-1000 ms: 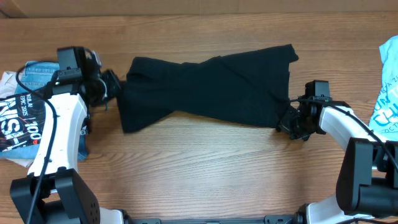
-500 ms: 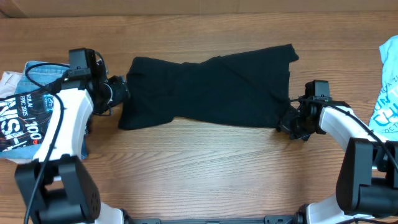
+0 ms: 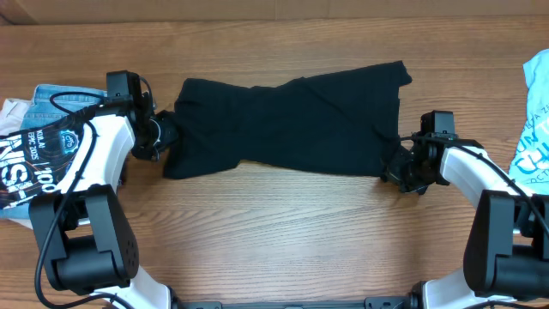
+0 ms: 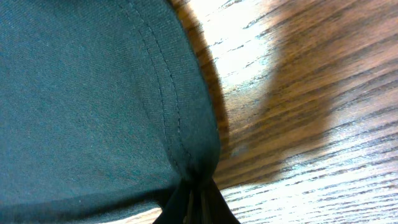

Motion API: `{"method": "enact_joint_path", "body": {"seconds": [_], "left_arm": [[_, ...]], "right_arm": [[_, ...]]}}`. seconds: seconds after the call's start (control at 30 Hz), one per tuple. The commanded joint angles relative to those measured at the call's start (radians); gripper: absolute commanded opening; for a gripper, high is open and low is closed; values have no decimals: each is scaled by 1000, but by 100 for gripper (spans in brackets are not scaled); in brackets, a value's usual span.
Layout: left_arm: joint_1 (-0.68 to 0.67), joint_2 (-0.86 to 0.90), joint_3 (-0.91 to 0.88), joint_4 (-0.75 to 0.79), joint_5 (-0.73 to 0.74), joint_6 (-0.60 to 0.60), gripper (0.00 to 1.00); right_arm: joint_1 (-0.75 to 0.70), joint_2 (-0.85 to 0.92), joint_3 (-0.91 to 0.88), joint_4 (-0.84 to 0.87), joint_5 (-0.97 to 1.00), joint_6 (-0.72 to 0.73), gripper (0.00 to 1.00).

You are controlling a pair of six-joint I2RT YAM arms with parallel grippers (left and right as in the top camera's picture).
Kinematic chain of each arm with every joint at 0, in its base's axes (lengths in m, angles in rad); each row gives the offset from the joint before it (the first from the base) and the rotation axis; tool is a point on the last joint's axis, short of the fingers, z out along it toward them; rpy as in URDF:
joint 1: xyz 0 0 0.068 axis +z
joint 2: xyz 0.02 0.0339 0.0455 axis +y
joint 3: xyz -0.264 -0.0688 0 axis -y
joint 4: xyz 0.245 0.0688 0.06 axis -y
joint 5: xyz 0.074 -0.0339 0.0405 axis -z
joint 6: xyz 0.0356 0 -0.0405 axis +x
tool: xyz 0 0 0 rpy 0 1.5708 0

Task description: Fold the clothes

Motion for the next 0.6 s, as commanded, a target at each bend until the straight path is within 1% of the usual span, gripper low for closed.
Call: {"method": "enact_joint_path", "body": {"seconds": [0.0, 0.1, 0.33, 0.4, 0.47, 0.57], "left_arm": [[-8, 0, 16, 18, 60, 20, 47], [-8, -8, 17, 44, 106, 20, 47], [-8, -26, 17, 74, 117, 26, 47], [-8, -29, 17, 78, 119, 26, 45], [-8, -33, 17, 82, 148, 26, 41], [-8, -38, 18, 103, 190, 27, 38]], "right_arm": [[-1, 35, -27, -5, 101, 3, 4], [-1, 35, -27, -4, 102, 3, 4], [-1, 36, -27, 5, 102, 3, 4], [-1, 36, -27, 6, 102, 3, 4], [-1, 36, -27, 6, 102, 3, 4], [-1, 36, -27, 6, 102, 3, 4]]}}
